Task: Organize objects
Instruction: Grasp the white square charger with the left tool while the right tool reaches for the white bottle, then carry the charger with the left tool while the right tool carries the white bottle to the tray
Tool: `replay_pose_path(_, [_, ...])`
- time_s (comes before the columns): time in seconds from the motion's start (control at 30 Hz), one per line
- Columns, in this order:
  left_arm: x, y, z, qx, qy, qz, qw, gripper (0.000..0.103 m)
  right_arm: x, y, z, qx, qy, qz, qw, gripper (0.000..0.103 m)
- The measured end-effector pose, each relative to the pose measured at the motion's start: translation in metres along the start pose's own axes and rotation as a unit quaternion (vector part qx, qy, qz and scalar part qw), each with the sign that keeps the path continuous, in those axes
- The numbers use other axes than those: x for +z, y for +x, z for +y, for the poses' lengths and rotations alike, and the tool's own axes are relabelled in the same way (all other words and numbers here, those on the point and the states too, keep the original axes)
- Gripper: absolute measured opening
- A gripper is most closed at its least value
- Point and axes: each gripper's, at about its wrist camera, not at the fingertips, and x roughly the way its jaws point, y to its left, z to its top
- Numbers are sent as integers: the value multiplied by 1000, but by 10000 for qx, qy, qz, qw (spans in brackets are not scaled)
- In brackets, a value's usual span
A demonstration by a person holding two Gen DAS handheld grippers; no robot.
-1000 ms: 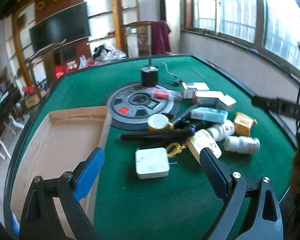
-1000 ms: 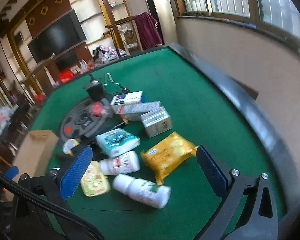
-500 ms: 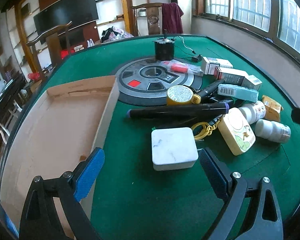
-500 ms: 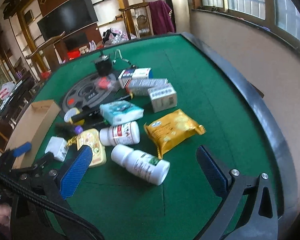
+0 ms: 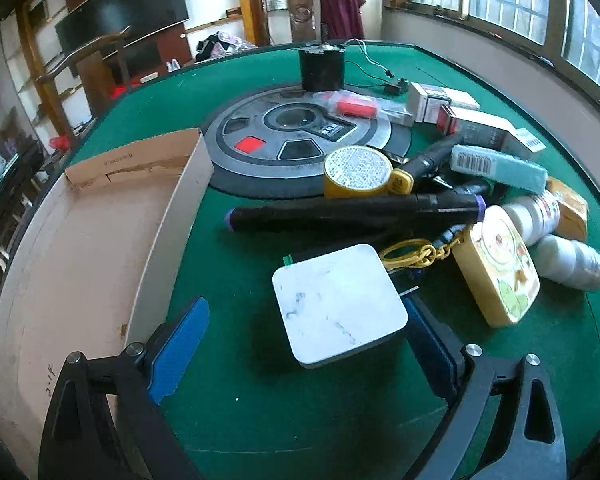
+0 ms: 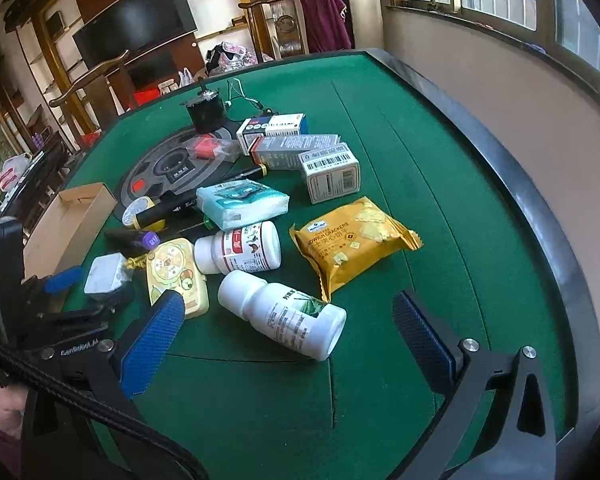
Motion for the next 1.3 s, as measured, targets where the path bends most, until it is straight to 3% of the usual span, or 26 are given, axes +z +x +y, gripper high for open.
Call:
replay_pose_path(0.07, [-1, -2, 1, -83, -108, -49, 9999, 82, -1, 1, 1, -5, -25, 24, 10000, 103])
replay_pose_path(0.13, [1, -7, 2, -135, -102, -144, 9998, 51, -1, 2, 0, 1, -24, 48, 10000, 103])
replay_pose_path(0.2, [3, -12, 8, -297, -209, -176, 9992, 45, -1, 2, -3, -22, 4, 61, 10000, 103])
replay_pose_path(0.57, [-11, -38, 32, -1060, -626, -335, 9918, 45, -5, 8, -22, -42, 206, 233, 9995, 103])
replay_pose_path(0.67, [-16, -50, 36, -1117, -609, -479, 9907, 45, -6, 11, -21, -34, 120, 292, 9995, 103])
replay_pose_path(0.87, [-23, -71, 46, -1439, -783, -569, 9849, 45, -8, 22, 0, -123, -429, 341, 9984, 103])
replay_pose_path(0.97, [-27, -80, 50, -1534, -826, -593, 9829, 45, -7, 27, 23, -311, -1167, 283, 9923, 102])
replay_pose_path(1.13, [-34, -94, 51, -1510, -790, -754, 9825, 45, -10, 49, 37, -469, -1746, 674, 9812, 60])
replay_pose_path(1.17, [-35, -97, 53, -1510, -799, -781, 9822, 45, -10, 48, 37, -365, -1731, 670, 9819, 56])
replay_pose_path(1.23, [-37, -100, 56, -1517, -833, -812, 9816, 45, -9, 47, 34, -171, -1609, 788, 9837, 34])
replay_pose_path(1.3, [-38, -104, 62, -1533, -891, -846, 9805, 45, -11, 44, 29, -63, -1400, 821, 9867, 32])
